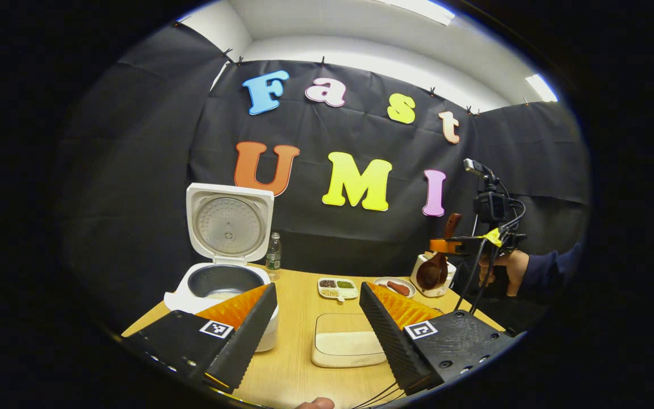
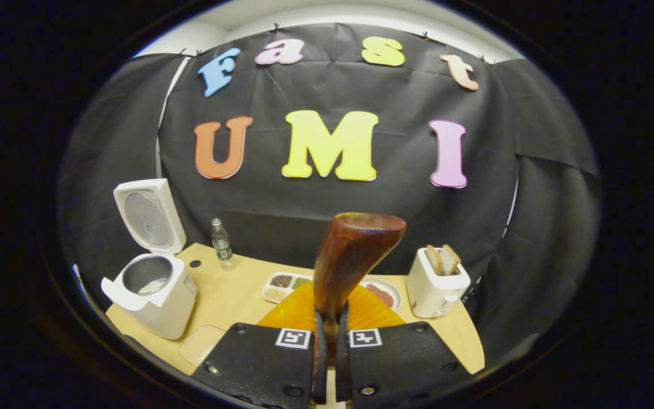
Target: Close the left gripper, press the button to open the rice cooker; take a wooden spoon from the chopstick holder with the right hand, scoop a spoonful of rice and pour it into the rice cooker, then put the wooden spoon back into the chopstick holder.
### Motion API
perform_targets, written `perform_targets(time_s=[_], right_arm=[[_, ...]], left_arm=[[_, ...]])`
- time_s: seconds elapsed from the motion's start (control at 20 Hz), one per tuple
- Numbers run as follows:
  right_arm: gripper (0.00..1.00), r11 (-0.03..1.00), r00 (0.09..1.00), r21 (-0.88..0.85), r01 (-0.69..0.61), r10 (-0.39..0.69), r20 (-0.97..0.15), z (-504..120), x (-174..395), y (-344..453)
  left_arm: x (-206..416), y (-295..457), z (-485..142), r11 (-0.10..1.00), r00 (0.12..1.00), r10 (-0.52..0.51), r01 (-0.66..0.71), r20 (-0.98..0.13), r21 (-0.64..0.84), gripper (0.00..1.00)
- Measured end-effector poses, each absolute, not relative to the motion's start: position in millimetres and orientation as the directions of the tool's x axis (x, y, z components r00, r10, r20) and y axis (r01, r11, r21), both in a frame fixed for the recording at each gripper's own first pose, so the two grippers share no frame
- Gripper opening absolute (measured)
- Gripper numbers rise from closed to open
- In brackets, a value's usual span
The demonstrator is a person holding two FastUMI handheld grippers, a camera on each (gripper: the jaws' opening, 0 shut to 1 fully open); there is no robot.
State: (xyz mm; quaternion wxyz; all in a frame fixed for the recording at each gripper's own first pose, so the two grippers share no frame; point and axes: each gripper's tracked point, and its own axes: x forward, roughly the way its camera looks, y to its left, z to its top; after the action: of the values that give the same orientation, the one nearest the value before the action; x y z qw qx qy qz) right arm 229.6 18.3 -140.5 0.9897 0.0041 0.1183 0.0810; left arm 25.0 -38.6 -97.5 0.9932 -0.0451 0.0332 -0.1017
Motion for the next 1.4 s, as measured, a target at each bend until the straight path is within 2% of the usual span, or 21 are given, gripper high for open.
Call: perform_targets(time_s=[0.3, 0.6, 1.1, 1.3, 1.4], right_arm=[[0.11, 0.992, 0.937, 0.102, -0.077, 0.107, -0.333, -202.4, 238.9, -42.3], [0.13, 0.981, 0.904, 0.187, -0.059, 0.132, -0.406, -251.1, 237.6, -44.2], [0.15, 0.959, 0.885, 0.275, 0.061, 0.076, -0.459, -299.5, 233.8, -58.2], [0.20, 0.959, 0.865, 0.275, 0.074, 0.076, -0.497, -313.8, 226.7, -59.8], [0.30, 0.964, 0.865, 0.250, 0.087, 0.052, -0.500, -313.4, 223.0, -67.2]], left_arm=[[44.9, -53.6, -91.5, 0.980, 0.980, -0.191, 0.187, -0.052, -0.073, 0.94], [54.5, -49.9, -85.5, 0.988, 0.988, -0.146, 0.143, -0.048, -0.066, 0.94], [61.0, -26.2, -77.5, 0.993, 0.993, -0.108, 0.104, -0.054, -0.058, 0.94], [60.3, -19.1, -75.5, 0.992, 0.993, -0.108, 0.104, -0.055, -0.066, 0.94], [59.6, -14.8, -72.4, 0.992, 0.993, -0.107, 0.104, -0.047, -0.071, 0.94]])
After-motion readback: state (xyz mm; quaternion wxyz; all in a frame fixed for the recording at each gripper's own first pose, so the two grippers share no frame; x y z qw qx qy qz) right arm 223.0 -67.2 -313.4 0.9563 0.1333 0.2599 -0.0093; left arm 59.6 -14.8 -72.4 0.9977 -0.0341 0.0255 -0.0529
